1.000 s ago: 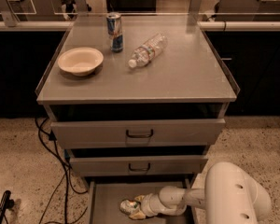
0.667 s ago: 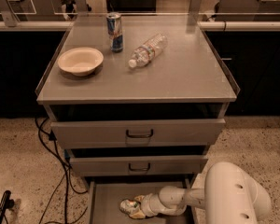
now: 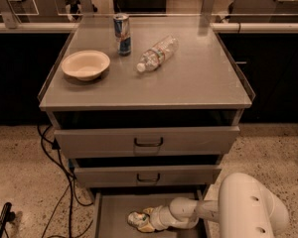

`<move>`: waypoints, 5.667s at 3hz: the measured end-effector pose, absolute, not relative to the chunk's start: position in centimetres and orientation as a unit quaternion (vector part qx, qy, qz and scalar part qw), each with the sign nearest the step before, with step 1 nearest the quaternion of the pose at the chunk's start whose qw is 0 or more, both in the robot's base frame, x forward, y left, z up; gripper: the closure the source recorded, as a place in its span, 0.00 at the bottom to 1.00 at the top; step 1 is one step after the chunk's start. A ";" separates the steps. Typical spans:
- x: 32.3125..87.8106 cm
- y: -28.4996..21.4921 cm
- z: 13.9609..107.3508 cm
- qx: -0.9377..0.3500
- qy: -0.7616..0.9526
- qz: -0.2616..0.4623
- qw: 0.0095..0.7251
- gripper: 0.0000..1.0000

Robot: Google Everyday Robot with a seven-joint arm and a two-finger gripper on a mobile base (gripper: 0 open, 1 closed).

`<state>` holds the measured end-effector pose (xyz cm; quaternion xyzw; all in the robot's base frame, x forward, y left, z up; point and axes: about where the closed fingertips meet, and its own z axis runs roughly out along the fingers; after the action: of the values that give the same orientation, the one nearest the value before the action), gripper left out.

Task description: Pick 7up can from bottom drawer and place on counter

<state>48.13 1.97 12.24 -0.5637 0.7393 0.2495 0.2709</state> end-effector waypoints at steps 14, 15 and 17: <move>45.8 -11.2 68.2 -0.758 0.529 0.179 0.337 1.00; 45.8 -11.2 68.2 -0.757 0.530 0.179 0.338 1.00; 43.7 -8.3 71.6 -0.713 0.551 0.194 0.389 1.00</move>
Offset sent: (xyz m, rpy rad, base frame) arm -0.0069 -0.0101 0.0686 0.0543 -0.0101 0.0843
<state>43.71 -8.31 71.62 -0.7126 0.5511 0.1938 0.3885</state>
